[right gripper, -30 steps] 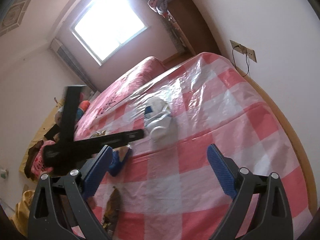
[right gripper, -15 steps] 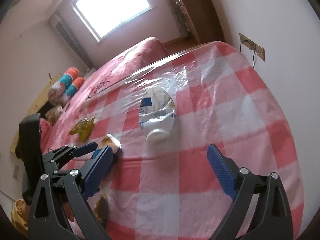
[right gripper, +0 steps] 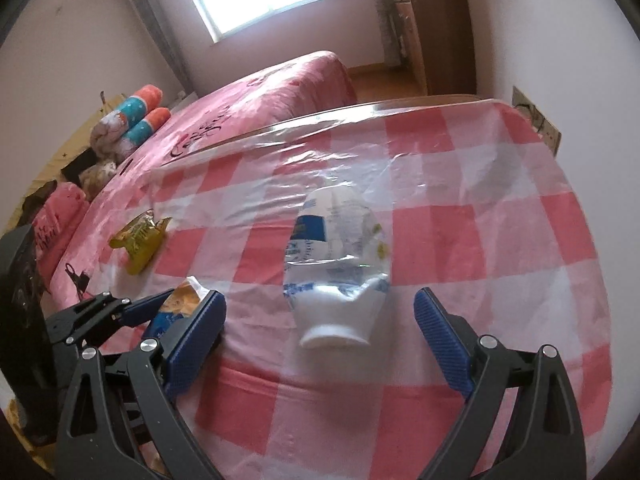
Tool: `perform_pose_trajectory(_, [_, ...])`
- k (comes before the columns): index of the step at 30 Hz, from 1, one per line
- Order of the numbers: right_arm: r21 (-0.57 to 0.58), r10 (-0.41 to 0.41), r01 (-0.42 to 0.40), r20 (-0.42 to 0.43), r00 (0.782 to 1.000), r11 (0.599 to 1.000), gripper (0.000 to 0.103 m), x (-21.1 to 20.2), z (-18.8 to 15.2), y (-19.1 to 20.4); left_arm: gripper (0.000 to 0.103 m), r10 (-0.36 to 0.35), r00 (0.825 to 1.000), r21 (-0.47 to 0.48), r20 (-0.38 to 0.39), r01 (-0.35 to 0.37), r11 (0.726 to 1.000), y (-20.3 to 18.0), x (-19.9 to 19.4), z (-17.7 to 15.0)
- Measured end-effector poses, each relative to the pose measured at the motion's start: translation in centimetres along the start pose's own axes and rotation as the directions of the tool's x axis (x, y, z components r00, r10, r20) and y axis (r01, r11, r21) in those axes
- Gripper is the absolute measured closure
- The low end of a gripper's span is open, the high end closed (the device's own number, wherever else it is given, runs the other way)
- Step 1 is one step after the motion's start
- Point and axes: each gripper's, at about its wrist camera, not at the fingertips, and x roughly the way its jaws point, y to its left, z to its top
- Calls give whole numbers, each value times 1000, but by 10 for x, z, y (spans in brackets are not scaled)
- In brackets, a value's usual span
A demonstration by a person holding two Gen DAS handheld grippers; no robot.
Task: Collect trash
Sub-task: 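Grasp the blue Vinda tissue pack with the left tool while the right tool grasps the white bottle, then carry the tissue pack and white bottle over the pink bucket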
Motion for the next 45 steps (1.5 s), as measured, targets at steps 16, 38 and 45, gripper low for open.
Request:
perform_pose_trajectory(16, [-104, -96, 97, 19, 995, 990, 44, 18, -2, 20, 68, 6, 1000, -96, 6, -5, 995, 13, -3, 0])
perform_pose_trajectory(38, [-105, 54, -46, 70, 996, 993, 44, -39, -46, 52, 70, -39, 998, -197, 44, 47, 979, 32, -60, -39])
perform_pose_trajectory(45, [-130, 97, -86, 86, 991, 988, 44, -64, -62, 77, 70, -56, 997, -232, 58, 68, 970, 40, -89, -64])
